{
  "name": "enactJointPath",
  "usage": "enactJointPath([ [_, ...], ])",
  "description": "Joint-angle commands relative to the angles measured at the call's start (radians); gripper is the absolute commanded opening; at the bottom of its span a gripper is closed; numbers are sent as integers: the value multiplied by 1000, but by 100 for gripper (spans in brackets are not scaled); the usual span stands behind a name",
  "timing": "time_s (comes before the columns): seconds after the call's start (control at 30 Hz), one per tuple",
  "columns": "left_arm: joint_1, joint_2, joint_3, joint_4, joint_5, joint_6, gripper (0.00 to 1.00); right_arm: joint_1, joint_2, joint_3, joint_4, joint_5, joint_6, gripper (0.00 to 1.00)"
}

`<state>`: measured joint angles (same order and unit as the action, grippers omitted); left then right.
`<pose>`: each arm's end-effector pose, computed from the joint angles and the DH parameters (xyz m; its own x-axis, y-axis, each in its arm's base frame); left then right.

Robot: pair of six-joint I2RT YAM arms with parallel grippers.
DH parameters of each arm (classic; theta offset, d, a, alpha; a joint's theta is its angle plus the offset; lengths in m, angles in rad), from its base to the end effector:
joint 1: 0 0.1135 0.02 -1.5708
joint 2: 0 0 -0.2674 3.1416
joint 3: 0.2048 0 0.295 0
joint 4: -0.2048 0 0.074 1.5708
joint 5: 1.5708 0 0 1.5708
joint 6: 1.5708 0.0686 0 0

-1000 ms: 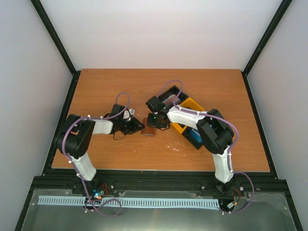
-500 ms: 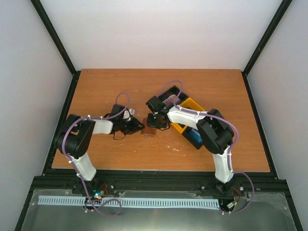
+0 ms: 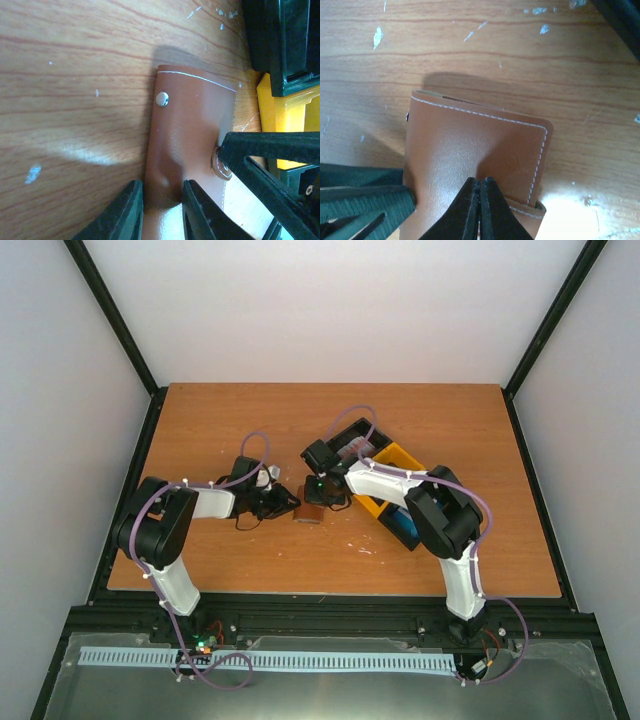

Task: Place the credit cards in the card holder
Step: Close the card holder at the center of the board.

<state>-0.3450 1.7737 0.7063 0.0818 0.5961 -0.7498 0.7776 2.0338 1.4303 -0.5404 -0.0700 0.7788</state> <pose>0.3051 -0.1506 0.0423 -0.9637 -0.2529 -0.0853 -0.1162 0.6853 -0.7189 0.3317 0.3333 0.1086 -0.9678 0.0305 -0.2500 -0.0572 0.9401 0.3361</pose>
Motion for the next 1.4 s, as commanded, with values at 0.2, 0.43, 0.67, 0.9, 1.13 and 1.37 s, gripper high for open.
enactJointPath([
  [0.2,-15,167,-95,-326,-230,26,26,43,81,-30,-91,11,7,3],
  [0.43,-15,165,-94,-329,-233,26,26,45,22,-15,-77,43,9,7],
  [0.67,-15,165,-93,-328,-233,27,26,45,-22,-10,-91,61,5,11],
  [0.9,-15,164,-94,-328,-233,26,26,44,-40,-10,-96,72,2,11],
  [1.13,-15,167,-91,-330,-233,26,26,45,-56,-1,-122,93,-7,13],
  [1.37,-15,169,-93,-329,-233,26,26,45,-60,-12,-118,78,-4,13],
])
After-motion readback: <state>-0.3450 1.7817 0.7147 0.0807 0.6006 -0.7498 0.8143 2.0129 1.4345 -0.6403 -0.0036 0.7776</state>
